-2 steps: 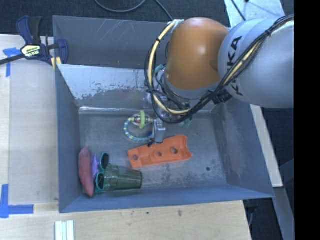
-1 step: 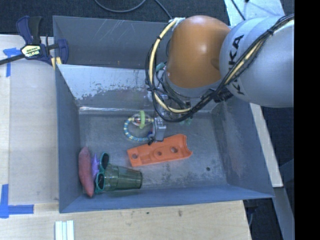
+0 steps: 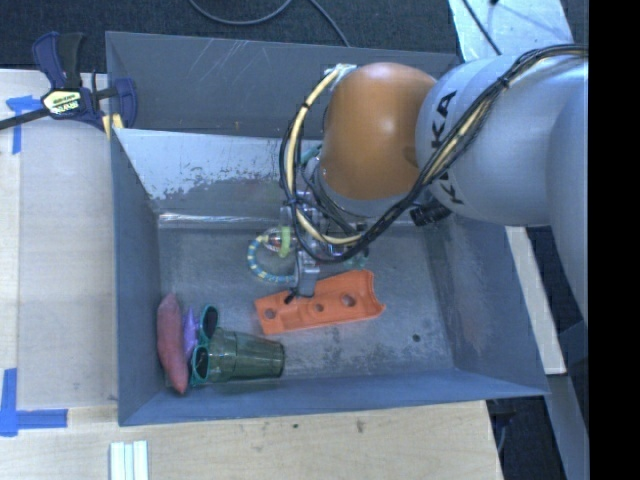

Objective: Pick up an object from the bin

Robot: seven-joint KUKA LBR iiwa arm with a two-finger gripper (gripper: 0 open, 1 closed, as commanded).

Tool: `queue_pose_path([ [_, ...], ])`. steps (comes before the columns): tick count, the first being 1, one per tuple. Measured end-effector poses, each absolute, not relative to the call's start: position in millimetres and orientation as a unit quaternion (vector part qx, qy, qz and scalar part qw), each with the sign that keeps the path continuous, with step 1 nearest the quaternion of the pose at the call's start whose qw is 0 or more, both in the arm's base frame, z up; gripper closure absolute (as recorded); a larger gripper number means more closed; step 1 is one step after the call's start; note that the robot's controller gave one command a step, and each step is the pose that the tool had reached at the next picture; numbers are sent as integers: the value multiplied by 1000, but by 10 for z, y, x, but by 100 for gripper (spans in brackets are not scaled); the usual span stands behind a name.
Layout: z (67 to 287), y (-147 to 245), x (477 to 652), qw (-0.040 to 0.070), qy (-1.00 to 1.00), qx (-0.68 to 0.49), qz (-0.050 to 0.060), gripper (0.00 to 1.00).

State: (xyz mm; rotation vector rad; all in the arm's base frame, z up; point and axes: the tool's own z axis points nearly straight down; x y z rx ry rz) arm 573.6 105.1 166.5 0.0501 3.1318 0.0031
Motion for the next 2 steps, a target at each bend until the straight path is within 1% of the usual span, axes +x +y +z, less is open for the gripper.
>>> queue_pose_path([
  [1, 899, 752, 5680, 3, 999, 53, 1, 100],
  [2, 899, 753, 5680, 3, 999, 53, 1, 100],
])
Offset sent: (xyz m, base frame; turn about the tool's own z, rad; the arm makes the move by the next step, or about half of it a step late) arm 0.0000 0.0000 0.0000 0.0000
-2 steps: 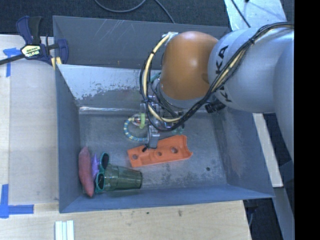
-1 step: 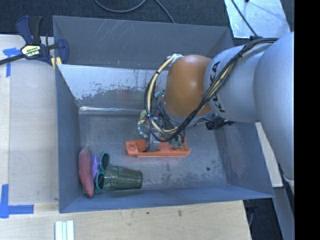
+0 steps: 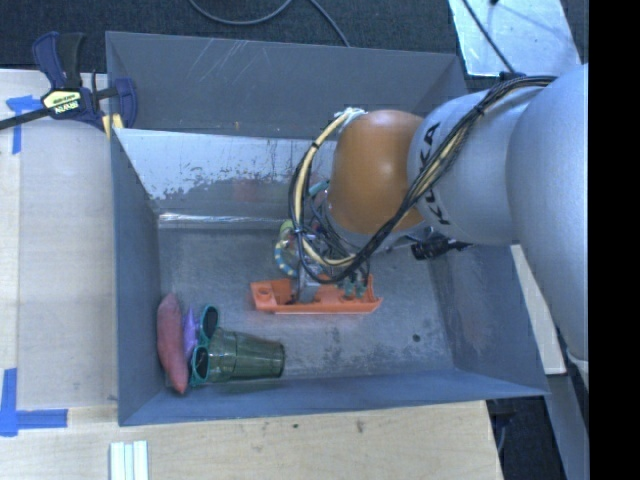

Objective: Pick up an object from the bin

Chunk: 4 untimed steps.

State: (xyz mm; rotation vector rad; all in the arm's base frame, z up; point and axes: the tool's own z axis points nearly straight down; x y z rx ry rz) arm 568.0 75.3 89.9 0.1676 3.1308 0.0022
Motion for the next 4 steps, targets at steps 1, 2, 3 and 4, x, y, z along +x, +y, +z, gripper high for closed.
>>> queue_pose_path([
  [1, 1314, 778, 5630, 0, 999, 53, 0, 100],
  [2, 1819, 780, 5660, 5, 999, 53, 1, 100],
  [3, 2158, 741, 5683, 1, 998, 58, 0, 100],
  [4, 3291, 665, 5697, 6, 1000, 1, 1, 100],
])
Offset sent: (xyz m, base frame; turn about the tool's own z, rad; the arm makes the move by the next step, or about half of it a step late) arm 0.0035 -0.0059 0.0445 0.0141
